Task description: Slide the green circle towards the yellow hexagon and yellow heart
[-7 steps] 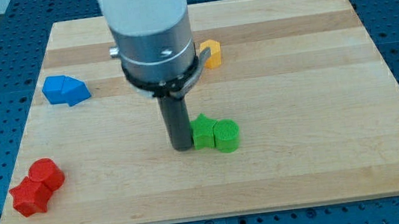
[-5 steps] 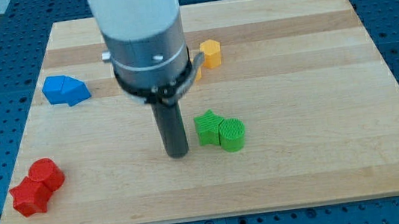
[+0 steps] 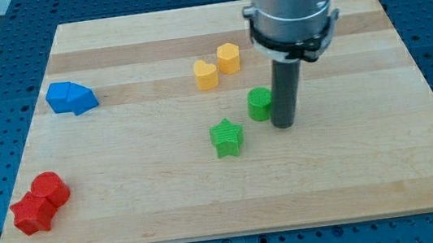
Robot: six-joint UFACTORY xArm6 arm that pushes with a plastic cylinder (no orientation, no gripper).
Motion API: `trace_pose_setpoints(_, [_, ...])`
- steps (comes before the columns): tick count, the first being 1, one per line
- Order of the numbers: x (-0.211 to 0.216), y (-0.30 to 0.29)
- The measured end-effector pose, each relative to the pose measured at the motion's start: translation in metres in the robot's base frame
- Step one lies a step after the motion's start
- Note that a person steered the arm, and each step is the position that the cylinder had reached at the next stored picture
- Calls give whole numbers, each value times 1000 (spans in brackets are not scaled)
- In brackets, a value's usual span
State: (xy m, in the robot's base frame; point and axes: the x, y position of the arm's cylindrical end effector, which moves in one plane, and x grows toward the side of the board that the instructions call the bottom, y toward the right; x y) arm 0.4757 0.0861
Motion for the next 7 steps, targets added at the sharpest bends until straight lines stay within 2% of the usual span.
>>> trace_pose_setpoints(1, [-28, 4])
trace_pose_setpoints(2, [-29, -3])
trace_pose_setpoints(4, [19, -7])
trace_pose_setpoints(5, [18, -47])
trace_pose_setpoints(7, [-28, -63])
